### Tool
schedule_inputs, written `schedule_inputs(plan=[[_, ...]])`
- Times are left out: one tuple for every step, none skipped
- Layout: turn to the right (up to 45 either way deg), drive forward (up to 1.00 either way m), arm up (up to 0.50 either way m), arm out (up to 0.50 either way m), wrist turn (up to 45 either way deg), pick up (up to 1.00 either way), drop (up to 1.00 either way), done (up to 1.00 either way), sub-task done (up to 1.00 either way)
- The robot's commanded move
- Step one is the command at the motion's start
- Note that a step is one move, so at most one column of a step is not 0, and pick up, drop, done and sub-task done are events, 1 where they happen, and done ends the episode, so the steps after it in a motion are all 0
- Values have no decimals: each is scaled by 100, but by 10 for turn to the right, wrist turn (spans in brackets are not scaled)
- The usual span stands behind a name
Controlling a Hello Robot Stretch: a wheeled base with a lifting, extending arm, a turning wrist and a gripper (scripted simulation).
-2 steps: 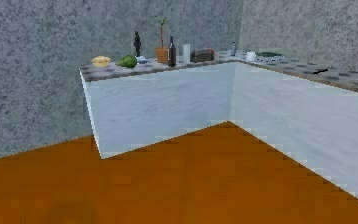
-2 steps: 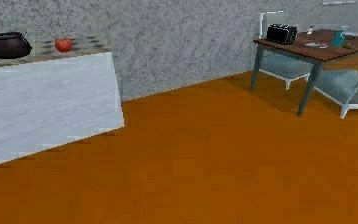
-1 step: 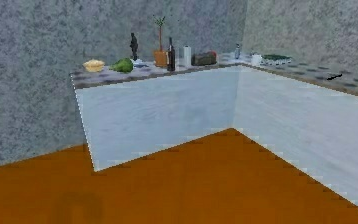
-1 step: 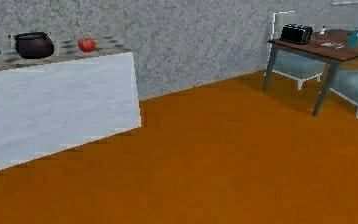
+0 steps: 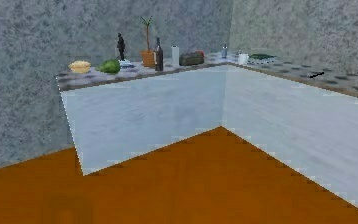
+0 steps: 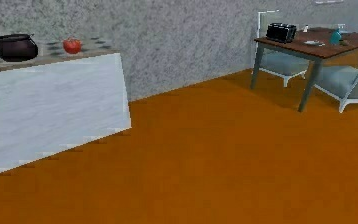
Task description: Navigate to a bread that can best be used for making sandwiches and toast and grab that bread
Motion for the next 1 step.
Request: schedule_inputs(plan=[[0,100,0,0,0,0,0,0,0]])
